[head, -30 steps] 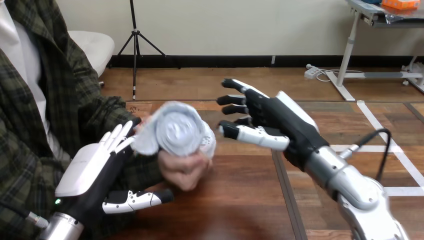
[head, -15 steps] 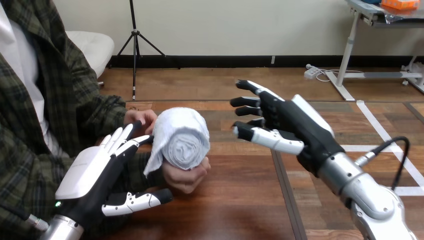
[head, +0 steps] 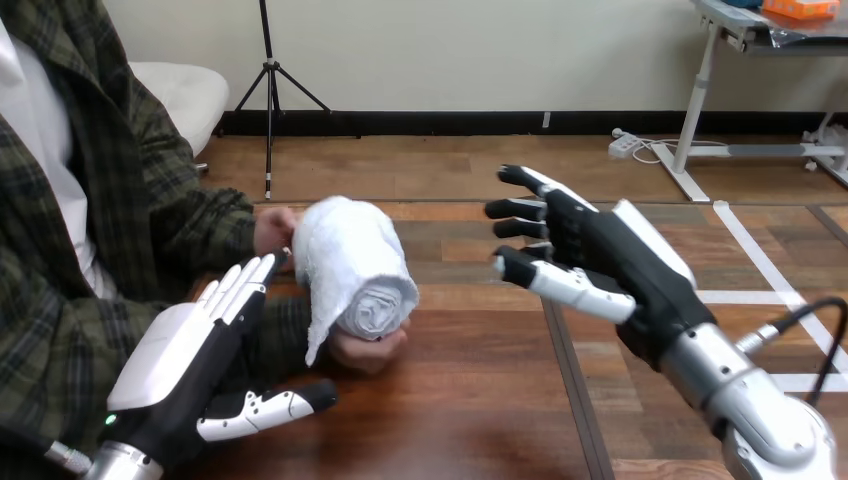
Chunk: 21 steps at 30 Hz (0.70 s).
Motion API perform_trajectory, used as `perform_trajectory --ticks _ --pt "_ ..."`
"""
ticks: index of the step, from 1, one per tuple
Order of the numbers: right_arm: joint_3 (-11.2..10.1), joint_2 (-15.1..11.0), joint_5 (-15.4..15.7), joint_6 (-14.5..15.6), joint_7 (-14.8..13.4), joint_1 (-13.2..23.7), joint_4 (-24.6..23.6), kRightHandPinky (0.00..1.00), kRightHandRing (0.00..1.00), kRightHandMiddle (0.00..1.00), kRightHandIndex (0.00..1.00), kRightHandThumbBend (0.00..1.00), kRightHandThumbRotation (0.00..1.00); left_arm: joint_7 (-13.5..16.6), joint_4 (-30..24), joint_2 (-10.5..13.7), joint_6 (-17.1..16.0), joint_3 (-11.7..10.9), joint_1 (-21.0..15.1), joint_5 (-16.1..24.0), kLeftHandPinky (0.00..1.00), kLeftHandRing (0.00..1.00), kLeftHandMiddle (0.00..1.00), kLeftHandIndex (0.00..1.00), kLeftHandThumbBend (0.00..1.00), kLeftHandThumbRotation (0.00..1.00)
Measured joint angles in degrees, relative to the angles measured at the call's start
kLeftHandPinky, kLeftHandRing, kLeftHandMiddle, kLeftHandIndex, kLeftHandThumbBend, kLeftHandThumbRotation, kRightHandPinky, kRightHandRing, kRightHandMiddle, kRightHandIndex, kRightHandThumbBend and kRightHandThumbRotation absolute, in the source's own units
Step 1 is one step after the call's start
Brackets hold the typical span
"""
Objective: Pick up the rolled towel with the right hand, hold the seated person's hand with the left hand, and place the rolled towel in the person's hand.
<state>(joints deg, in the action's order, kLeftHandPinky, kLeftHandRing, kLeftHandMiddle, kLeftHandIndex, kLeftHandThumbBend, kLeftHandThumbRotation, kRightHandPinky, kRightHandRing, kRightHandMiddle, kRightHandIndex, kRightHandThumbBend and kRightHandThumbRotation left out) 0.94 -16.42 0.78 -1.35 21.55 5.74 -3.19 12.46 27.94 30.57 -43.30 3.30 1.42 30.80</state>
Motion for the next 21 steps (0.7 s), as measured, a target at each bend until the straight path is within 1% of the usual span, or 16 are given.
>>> perform_trajectory --ticks 6,13,17,21 --pt "-1.03 0.01 -0.50 -0.94 -0.17 -1.80 -1.04 0.72 0.83 0.84 0.93 1.00 0.63 -0.52 1.22 -0.01 -1.71 0.03 0.01 -1.80 1.00 1.00 1.00 1.00 1.00 0.92" --pt "-2.08 0.01 -0.67 -3.04 -0.71 -3.32 -1.05 0.73 0.83 0.83 0.93 1.00 0.66 -3.19 2.00 -0.05 -3.31 0.08 0.01 -5.61 1.00 1.00 1.00 1.00 1.00 0.92" --pt "-2.48 0.04 -0.67 -4.42 -1.18 -4.14 -1.05 0.72 0.83 0.83 0.93 1.00 0.67 -4.82 2.46 -0.07 -4.90 0.11 0.01 -7.83 1.00 1.00 1.00 1.00 1.00 0.93" --pt "-2.90 0.16 -0.67 -5.52 -1.70 -4.85 -1.05 0.72 0.82 0.83 0.92 1.00 0.68 -5.96 3.06 -0.11 -6.66 0.12 0.00 -9.19 1.00 1.00 1.00 1.00 1.00 0.94"
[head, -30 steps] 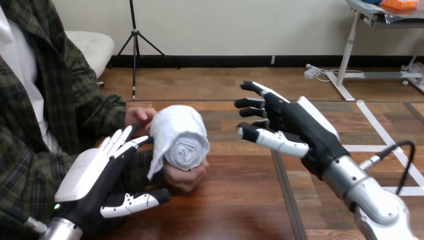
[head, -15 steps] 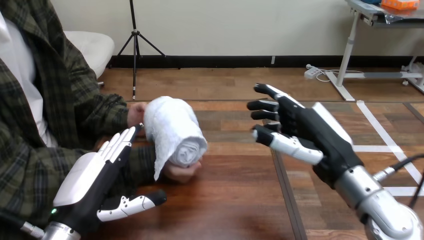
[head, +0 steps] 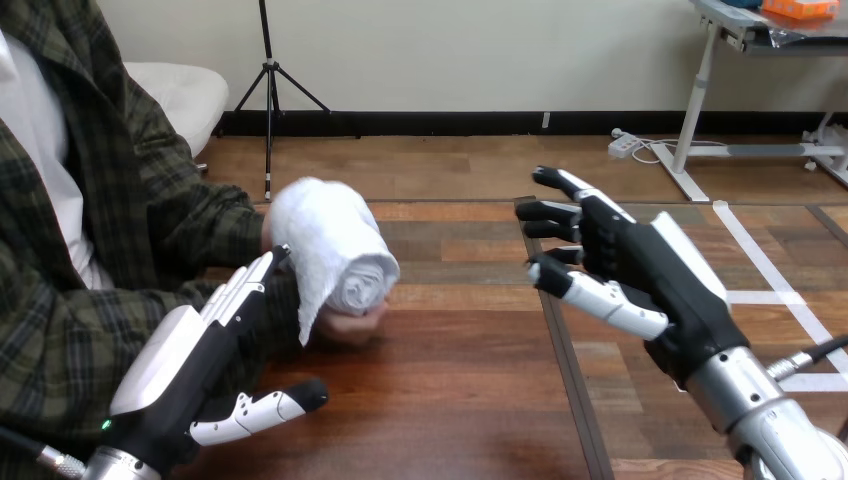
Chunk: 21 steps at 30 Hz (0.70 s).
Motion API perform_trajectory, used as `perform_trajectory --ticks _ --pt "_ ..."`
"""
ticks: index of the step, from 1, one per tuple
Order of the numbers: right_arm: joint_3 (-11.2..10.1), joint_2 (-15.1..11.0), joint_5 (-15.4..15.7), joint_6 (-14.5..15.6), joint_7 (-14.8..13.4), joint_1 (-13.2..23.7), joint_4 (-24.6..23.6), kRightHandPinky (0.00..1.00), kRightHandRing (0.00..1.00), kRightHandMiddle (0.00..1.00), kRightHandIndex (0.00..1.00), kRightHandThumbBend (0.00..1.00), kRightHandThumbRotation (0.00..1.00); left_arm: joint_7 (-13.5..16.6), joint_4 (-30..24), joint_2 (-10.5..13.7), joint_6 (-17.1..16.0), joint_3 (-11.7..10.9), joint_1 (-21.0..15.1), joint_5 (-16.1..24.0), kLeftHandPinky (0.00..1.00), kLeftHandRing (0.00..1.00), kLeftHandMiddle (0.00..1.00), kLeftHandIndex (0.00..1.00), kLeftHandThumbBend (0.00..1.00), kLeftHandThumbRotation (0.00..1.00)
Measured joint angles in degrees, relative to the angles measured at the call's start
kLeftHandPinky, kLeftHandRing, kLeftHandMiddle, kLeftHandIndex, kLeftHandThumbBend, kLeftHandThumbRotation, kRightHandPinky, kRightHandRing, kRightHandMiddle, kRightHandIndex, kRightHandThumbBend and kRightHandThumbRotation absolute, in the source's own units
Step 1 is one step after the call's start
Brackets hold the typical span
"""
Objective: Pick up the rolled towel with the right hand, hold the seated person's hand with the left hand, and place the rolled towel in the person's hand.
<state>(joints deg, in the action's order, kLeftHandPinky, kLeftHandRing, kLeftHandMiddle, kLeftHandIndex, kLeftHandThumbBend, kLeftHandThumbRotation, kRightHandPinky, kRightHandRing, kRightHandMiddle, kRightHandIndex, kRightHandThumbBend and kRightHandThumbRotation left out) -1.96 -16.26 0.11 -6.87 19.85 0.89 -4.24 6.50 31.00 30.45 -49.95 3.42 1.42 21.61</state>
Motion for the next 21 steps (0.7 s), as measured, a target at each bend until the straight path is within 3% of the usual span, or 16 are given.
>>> perform_trajectory --ticks 9,21 --pt "-0.64 0.15 -0.21 -2.24 -0.89 -1.47 0.07 0.73 0.84 0.84 0.93 1.00 0.71 -5.50 1.26 -0.72 -3.76 0.25 0.01 -6.59 1.00 1.00 1.00 1.00 1.00 0.91" --pt "-0.66 0.93 -0.75 -7.47 -1.55 -2.27 2.00 0.78 0.86 0.85 0.93 1.00 0.71 -16.01 1.67 -3.63 -7.28 1.54 -0.11 -17.74 1.00 1.00 1.00 1.00 1.00 0.88"
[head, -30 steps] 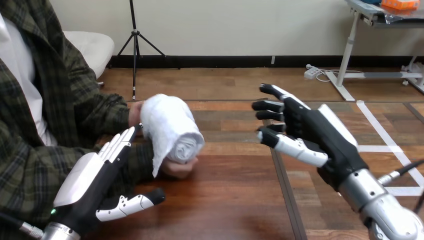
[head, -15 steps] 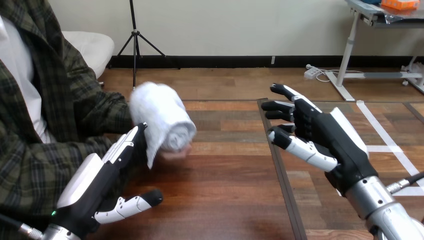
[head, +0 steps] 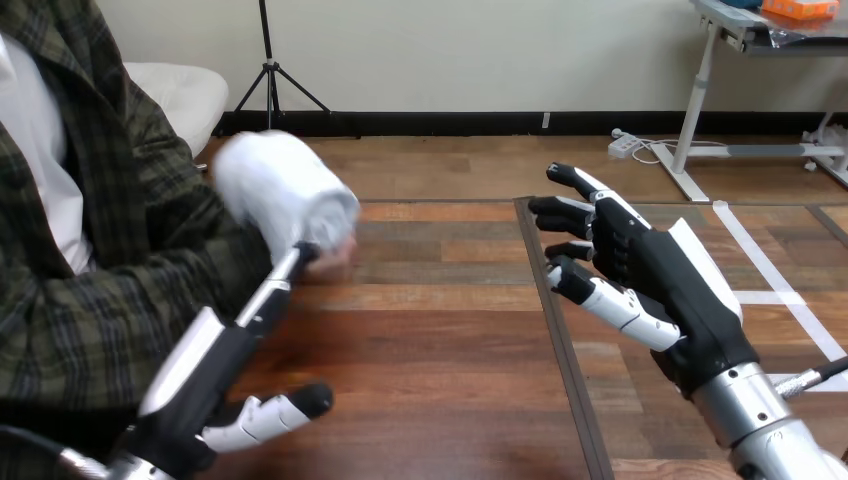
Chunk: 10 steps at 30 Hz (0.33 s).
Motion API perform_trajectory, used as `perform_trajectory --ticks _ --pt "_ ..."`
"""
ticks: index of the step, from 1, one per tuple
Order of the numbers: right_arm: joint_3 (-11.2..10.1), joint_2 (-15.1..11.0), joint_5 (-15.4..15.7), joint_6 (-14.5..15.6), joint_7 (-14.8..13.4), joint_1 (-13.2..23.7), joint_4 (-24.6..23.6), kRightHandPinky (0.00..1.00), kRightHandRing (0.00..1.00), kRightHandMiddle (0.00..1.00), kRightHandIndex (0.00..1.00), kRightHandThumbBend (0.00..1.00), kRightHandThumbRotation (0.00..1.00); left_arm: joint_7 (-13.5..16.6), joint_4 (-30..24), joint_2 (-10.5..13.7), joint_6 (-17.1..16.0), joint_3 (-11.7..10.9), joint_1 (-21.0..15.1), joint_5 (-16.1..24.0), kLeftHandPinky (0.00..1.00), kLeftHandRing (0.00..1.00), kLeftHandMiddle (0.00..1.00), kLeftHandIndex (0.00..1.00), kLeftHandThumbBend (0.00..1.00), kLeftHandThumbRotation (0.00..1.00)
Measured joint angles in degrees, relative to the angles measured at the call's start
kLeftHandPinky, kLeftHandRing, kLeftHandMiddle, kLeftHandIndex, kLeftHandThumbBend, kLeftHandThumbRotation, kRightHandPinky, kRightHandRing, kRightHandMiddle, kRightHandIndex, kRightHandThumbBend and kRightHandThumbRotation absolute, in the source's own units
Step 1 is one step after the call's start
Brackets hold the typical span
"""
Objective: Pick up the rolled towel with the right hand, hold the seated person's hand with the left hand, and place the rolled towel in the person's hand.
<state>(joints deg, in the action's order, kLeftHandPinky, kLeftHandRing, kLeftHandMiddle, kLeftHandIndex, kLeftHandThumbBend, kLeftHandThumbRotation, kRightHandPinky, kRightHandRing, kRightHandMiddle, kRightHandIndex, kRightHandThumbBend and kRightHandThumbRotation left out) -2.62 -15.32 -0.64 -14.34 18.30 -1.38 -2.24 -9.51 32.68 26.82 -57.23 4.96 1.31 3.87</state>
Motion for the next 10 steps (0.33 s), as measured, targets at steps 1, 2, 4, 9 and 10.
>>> perform_trajectory --ticks 1,2,4,9,10 --pt "0.00 0.15 -0.27 -0.49 -0.09 -0.01 0.37 0.79 0.87 0.85 0.92 1.00 0.71 -1.06 0.24 -0.24 -0.52 0.28 -0.09 -1.07 1.00 1.00 1.00 1.00 1.00 0.87" --pt "0.00 0.33 -0.52 -0.91 -0.15 -0.03 0.69 0.80 0.87 0.86 0.92 1.00 0.71 -2.07 0.43 -0.51 -0.92 0.54 -0.17 -2.08 1.00 1.00 1.00 1.00 1.00 0.87" --pt "0.00 0.69 -1.08 -2.14 -0.21 -0.04 1.60 0.81 0.87 0.86 0.92 1.00 0.70 -4.34 0.83 -1.10 -1.53 1.02 -0.31 -4.27 1.00 1.00 1.00 1.00 1.00 0.85" --pt "-0.02 1.93 -1.85 -5.45 -0.50 -0.12 3.96 0.82 0.88 0.85 0.91 1.00 0.70 -10.98 1.50 -2.76 -1.70 2.04 -0.70 -10.84 1.00 1.00 1.00 1.00 1.00 0.81" --pt "-0.02 2.13 -1.92 -6.07 -0.51 -0.13 4.44 0.82 0.88 0.85 0.91 1.00 0.70 -12.22 1.68 -3.11 -1.71 2.16 -0.84 -11.95 1.00 1.00 1.00 1.00 1.00 0.80"
